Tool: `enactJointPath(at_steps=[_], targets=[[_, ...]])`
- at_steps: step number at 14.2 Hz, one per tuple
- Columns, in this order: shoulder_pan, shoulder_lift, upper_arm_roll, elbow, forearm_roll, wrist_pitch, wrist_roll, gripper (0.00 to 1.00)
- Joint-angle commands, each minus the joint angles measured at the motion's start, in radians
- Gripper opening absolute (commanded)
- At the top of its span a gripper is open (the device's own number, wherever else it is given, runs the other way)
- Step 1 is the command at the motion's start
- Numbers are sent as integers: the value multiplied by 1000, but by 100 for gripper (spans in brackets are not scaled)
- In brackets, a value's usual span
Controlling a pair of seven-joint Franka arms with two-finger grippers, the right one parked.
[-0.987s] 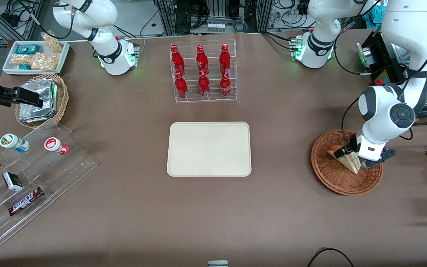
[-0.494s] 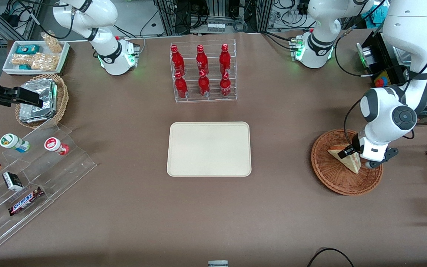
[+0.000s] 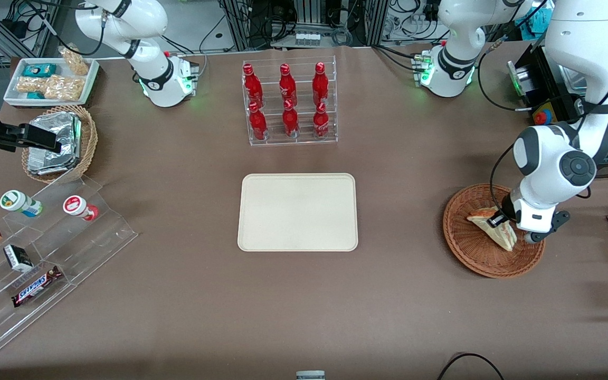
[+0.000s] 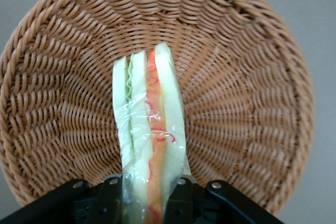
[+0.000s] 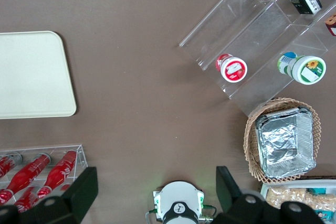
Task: Place sandwich from basket to tray
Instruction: 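Close the left gripper on the sandwich and lift it, then carry the sandwich with the left gripper over the cream tray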
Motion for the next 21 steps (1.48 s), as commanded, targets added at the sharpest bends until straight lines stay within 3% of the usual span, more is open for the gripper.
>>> enactJointPath(at_steps=[1, 3, 10, 14, 21], targets=[[-67, -20, -1, 118, 7, -195, -26, 17], [-134, -25, -1, 165, 7, -298, -23, 17], [-456, -16, -5, 192, -9, -306, -87, 17], [-656, 133, -7, 350, -39, -297, -246, 17], [-828, 334, -5, 507, -28, -242, -386, 18]])
